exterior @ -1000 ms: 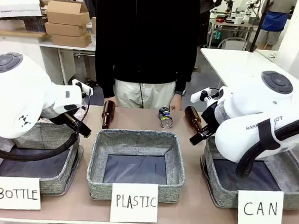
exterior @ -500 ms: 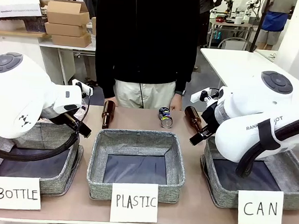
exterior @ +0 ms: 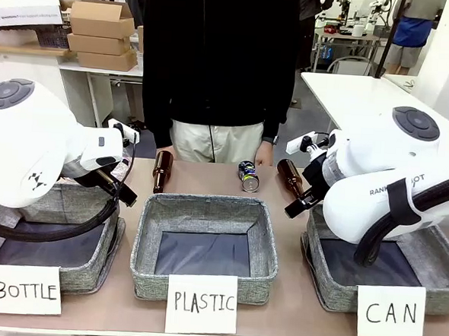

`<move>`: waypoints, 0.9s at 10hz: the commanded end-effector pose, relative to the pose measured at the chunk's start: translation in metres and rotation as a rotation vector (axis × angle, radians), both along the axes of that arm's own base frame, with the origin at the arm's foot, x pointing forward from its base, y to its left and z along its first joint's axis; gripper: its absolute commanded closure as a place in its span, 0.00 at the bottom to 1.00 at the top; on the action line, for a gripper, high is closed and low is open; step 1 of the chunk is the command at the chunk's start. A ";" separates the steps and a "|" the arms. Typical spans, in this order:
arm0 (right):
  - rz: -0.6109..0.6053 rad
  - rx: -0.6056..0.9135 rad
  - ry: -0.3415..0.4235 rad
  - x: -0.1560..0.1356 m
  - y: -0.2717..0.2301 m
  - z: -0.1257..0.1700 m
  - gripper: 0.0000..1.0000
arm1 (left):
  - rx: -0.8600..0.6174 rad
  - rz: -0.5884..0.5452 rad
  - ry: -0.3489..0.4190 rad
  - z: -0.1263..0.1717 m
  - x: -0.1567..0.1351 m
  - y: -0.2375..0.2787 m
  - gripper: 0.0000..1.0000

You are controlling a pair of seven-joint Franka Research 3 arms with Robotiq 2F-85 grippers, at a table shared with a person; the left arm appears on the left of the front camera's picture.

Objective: Sort the can waste into the basket.
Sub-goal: Pick up the can waste from the table and place it in the right Fabric basket.

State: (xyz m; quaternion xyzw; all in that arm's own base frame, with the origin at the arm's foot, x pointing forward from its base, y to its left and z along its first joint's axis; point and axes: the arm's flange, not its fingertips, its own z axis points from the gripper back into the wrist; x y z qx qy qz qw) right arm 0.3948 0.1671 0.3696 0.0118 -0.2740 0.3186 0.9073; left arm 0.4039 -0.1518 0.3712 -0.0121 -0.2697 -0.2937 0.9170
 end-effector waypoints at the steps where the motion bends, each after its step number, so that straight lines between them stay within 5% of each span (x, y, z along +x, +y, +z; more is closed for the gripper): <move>1: 0.000 0.001 0.000 0.000 0.000 0.000 0.00 | 0.000 0.000 0.000 0.000 0.000 0.000 0.00; 2: 0.000 0.000 0.000 0.000 0.000 0.000 0.00 | 0.000 0.000 0.000 0.000 0.000 0.000 0.00; 3: 0.042 0.013 -0.146 -0.010 0.017 0.045 0.00 | -0.030 -0.027 -0.100 0.053 -0.005 -0.020 0.00; 5: -0.046 0.094 -0.210 -0.068 0.019 0.138 0.00 | -0.066 0.077 -0.240 0.159 -0.056 -0.035 0.00; 6: -0.021 0.128 -0.190 -0.107 0.004 0.157 0.00 | -0.065 0.158 -0.220 0.180 -0.090 -0.034 0.00; 7: 0.039 0.052 -0.067 -0.156 -0.015 0.159 0.00 | -0.054 0.130 -0.154 0.180 -0.128 -0.024 0.00; 8: -0.037 -0.007 -0.073 -0.195 -0.039 0.152 0.00 | -0.087 0.037 -0.013 0.168 -0.166 -0.004 0.00; 9: -0.172 0.001 -0.137 -0.216 -0.061 0.145 0.00 | -0.021 0.060 0.042 0.146 -0.190 0.011 0.00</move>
